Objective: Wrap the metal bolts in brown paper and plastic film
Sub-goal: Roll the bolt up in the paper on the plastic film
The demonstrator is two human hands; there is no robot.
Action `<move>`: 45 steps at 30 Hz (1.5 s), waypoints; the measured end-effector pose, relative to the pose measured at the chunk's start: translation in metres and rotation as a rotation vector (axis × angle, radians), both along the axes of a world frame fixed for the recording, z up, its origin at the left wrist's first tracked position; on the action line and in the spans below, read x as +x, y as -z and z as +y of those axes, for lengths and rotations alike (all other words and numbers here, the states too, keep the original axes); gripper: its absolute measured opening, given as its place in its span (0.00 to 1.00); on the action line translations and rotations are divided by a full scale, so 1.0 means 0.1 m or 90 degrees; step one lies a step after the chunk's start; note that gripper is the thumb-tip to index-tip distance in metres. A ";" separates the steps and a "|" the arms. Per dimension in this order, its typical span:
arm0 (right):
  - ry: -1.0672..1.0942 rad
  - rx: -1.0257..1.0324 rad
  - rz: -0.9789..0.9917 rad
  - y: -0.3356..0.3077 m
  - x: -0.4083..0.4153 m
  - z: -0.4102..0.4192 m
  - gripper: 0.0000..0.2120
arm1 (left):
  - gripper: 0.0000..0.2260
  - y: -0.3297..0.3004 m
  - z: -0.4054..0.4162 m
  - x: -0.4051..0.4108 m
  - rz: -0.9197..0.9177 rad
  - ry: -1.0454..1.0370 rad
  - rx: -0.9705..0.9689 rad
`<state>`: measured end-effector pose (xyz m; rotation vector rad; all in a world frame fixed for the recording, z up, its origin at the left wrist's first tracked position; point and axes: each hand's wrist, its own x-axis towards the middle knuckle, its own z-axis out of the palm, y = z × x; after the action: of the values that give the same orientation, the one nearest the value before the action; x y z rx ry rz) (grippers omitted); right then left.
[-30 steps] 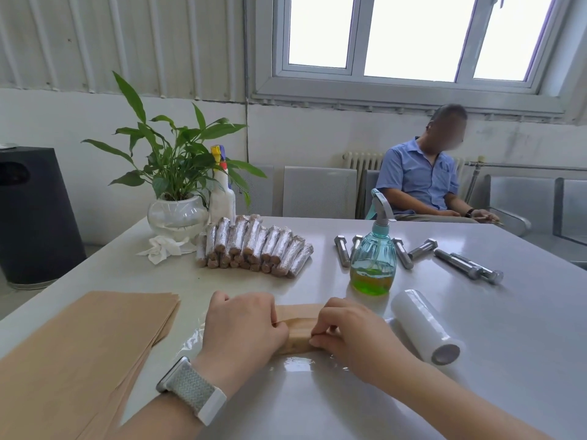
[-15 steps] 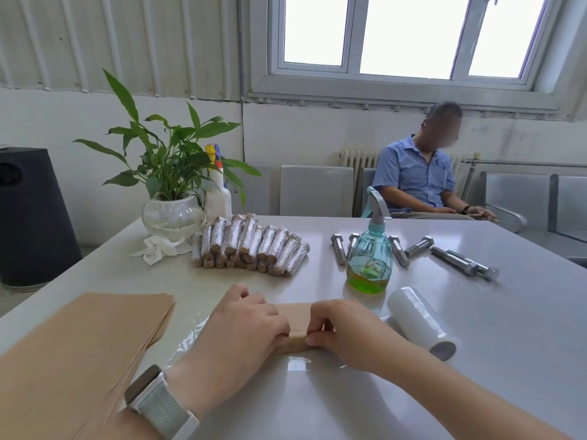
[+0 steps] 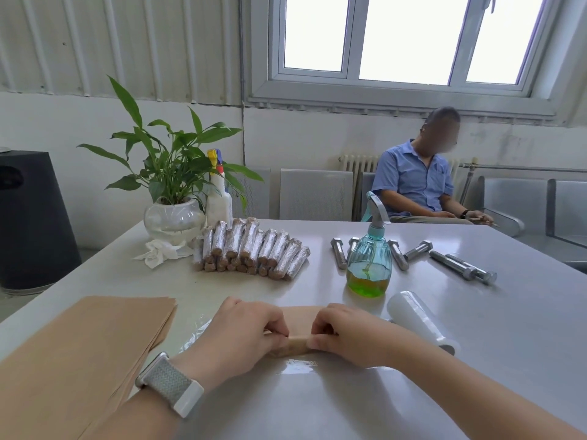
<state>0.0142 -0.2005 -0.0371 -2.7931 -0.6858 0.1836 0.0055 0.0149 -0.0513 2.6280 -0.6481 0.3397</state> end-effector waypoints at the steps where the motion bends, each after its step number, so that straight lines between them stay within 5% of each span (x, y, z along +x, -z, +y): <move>1: 0.007 -0.009 0.009 0.00 0.01 0.00 0.14 | 0.03 -0.01 0.00 0.00 0.018 -0.005 -0.005; 10: 0.051 -0.294 0.038 -0.29 0.27 0.13 0.34 | 0.10 -0.06 0.02 0.00 0.074 -0.035 -0.034; 14: 0.060 -0.138 -0.044 -0.35 0.56 0.22 0.23 | 0.11 -0.05 0.01 0.00 0.084 -0.036 -0.036; 22: 0.063 -0.138 0.064 -0.23 0.69 0.29 0.28 | 0.07 -0.01 0.01 -0.01 0.057 -0.020 -0.017; 32: -0.084 -0.200 0.014 -0.43 0.35 0.21 0.07 | 0.07 -0.04 -0.07 -0.06 -0.109 -0.017 0.120; 45: -0.088 -0.139 -0.138 -0.19 0.09 0.06 0.19 | 0.07 -0.11 -0.10 -0.05 -0.075 0.029 0.171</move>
<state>0.0228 -0.1948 -0.0185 -3.0034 -0.9639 -0.0224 0.0001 0.0053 -0.0400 2.8580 -0.8434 0.4232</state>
